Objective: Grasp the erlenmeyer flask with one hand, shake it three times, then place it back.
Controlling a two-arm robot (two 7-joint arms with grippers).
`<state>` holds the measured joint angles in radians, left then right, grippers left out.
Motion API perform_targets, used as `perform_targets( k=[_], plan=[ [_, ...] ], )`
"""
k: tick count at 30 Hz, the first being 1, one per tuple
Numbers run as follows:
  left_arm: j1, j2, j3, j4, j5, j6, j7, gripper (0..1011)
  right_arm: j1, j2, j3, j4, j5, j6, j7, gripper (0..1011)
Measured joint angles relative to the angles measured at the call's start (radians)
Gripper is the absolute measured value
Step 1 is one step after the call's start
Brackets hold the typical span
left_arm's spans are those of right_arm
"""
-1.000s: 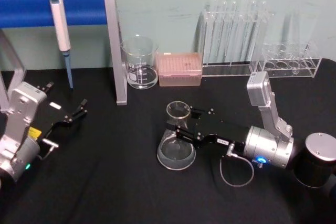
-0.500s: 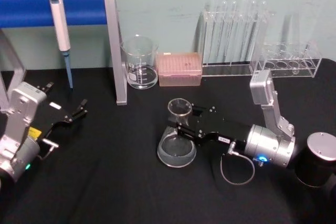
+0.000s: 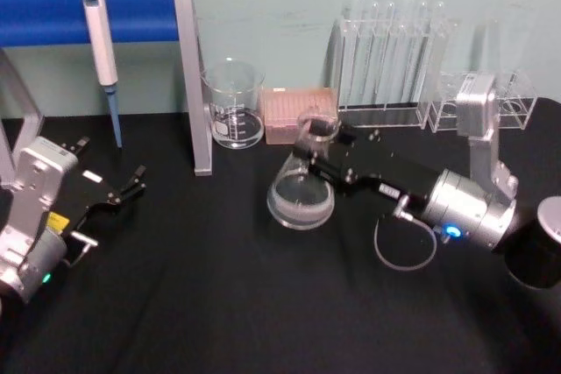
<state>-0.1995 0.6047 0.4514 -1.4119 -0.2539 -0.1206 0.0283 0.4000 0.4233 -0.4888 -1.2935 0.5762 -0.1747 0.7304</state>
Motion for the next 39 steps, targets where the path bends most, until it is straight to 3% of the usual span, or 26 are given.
perform_targets(
  k=[9,22,29,39],
  plan=[
    [0.000,0.000,0.000,0.000,0.000,0.000,0.000,1001,-0.029,0.007,0.048,-0.106,-0.003,0.025,-0.111,450],
    [0.000,0.000,0.000,0.000,0.000,0.000,0.000,1001,-0.117,-0.017,0.117,-0.231,-0.082,0.052,-0.307,450],
    [0.000,0.000,0.000,0.000,0.000,0.000,0.000,1001,-0.142,-0.032,0.143,-0.249,-0.103,0.061,-0.340,450],
    [0.000,0.000,0.000,0.000,0.000,0.000,0.000,1001,-0.141,-0.050,0.147,-0.243,-0.123,0.067,-0.317,450]
  ],
)
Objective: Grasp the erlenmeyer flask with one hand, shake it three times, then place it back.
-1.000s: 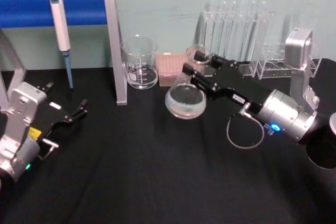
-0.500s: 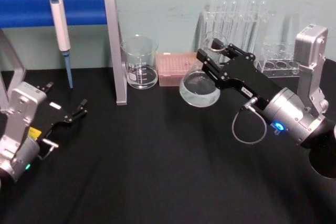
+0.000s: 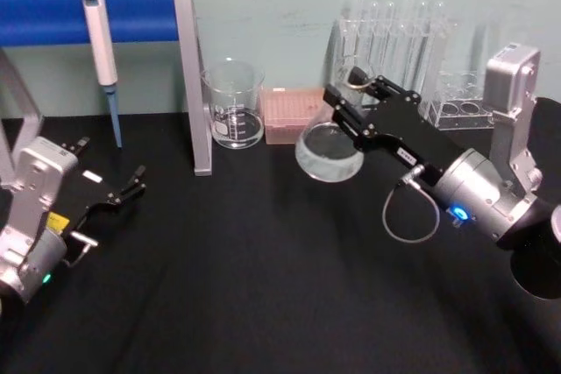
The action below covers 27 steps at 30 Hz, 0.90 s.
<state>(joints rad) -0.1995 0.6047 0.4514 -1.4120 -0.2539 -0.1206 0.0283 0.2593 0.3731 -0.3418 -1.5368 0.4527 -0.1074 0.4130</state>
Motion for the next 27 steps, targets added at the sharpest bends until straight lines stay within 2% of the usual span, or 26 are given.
perform_targets(
  k=[4,9,12,17,24,27],
  plan=[
    [0.000,0.000,0.000,0.000,0.000,0.000,0.000,1001,0.016,-0.007,-0.015,0.015,0.001,0.002,0.040,450],
    [0.000,0.000,0.000,0.000,0.000,0.000,0.000,1001,0.045,-0.012,-0.051,0.036,0.017,0.002,0.109,450],
    [0.000,0.000,0.000,0.000,0.000,0.000,0.000,1001,0.074,-0.015,-0.094,0.053,0.034,0.002,0.178,450],
    [0.000,0.000,0.000,0.000,0.000,0.000,0.000,1001,0.106,-0.022,-0.146,0.068,0.055,-0.001,0.248,450],
    [0.000,0.000,0.000,0.000,0.000,0.000,0.000,1001,0.130,-0.028,-0.191,0.082,0.077,-0.003,0.292,450],
    [0.000,0.000,0.000,0.000,0.000,0.000,0.000,1001,0.133,-0.027,-0.197,0.084,0.082,-0.003,0.293,450]
  ],
)
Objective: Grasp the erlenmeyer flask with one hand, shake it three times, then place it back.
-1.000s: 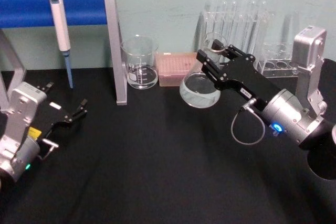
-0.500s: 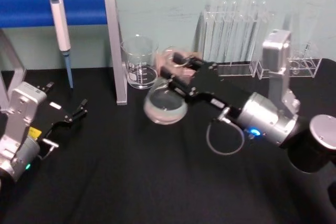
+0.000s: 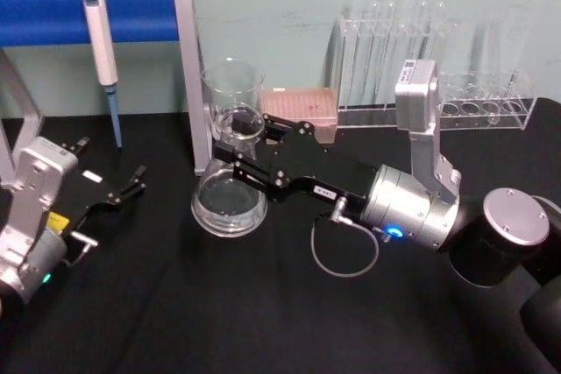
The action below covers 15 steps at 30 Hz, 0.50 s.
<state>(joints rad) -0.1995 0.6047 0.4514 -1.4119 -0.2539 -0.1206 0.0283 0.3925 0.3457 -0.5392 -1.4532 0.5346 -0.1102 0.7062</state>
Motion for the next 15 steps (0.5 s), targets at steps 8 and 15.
perform_targets(
  k=[8,15],
  plan=[
    [0.000,0.000,0.000,0.000,0.000,0.000,0.000,1001,-0.013,0.018,0.003,-0.009,0.008,-0.006,-0.050,450],
    [0.000,0.000,0.000,0.000,0.000,0.000,0.000,1001,-0.055,0.036,0.051,-0.041,-0.012,-0.025,-0.146,450]
  ],
)
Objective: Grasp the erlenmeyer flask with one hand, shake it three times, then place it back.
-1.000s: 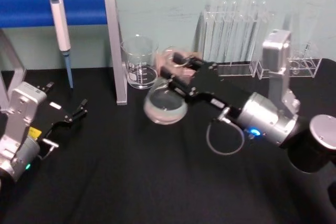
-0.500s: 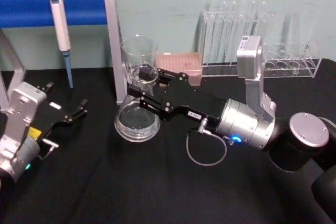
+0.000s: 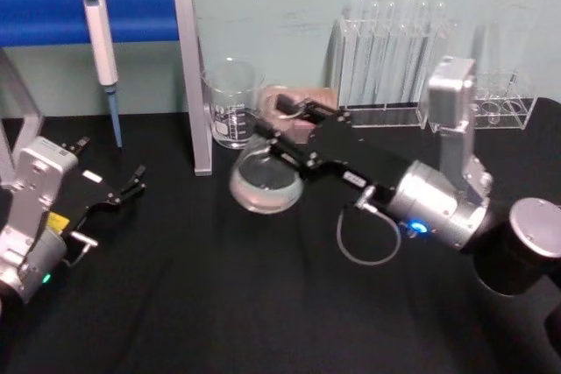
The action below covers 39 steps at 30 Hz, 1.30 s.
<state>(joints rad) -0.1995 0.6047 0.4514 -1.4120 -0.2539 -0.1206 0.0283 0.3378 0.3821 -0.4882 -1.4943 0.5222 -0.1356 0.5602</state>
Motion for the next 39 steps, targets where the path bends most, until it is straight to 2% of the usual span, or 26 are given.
perform_targets(
  k=[4,7,11,14,20,24,30,34,39],
  plan=[
    [0.000,0.000,0.000,0.000,0.000,0.000,0.000,1001,-0.029,0.008,0.042,-0.018,-0.014,-0.009,-0.056,450],
    [0.000,0.000,0.000,0.000,0.000,0.000,0.000,1001,-0.062,0.016,0.090,-0.039,-0.028,-0.011,-0.117,450],
    [0.000,0.000,0.000,0.000,0.000,0.000,0.000,1001,-0.092,0.023,0.130,-0.056,-0.036,-0.009,-0.164,450],
    [0.000,0.000,0.000,0.000,0.000,0.000,0.000,1001,-0.127,0.034,0.177,-0.078,-0.044,-0.003,-0.212,450],
    [0.000,0.000,0.000,0.000,0.000,0.000,0.000,1001,-0.169,0.044,0.234,-0.102,-0.061,0.009,-0.261,450],
    [0.000,0.000,0.000,0.000,0.000,0.000,0.000,1001,-0.180,0.043,0.254,-0.105,-0.067,0.015,-0.269,450],
    [0.000,0.000,0.000,0.000,0.000,0.000,0.000,1001,-0.175,0.030,0.258,-0.098,-0.072,0.021,-0.251,450],
    [0.000,0.000,0.000,0.000,0.000,0.000,0.000,1001,-0.160,0.017,0.250,-0.085,-0.072,0.027,-0.221,450],
    [0.000,0.000,0.000,0.000,0.000,0.000,0.000,1001,-0.126,0.000,0.214,-0.060,-0.062,0.040,-0.150,450]
  ],
)
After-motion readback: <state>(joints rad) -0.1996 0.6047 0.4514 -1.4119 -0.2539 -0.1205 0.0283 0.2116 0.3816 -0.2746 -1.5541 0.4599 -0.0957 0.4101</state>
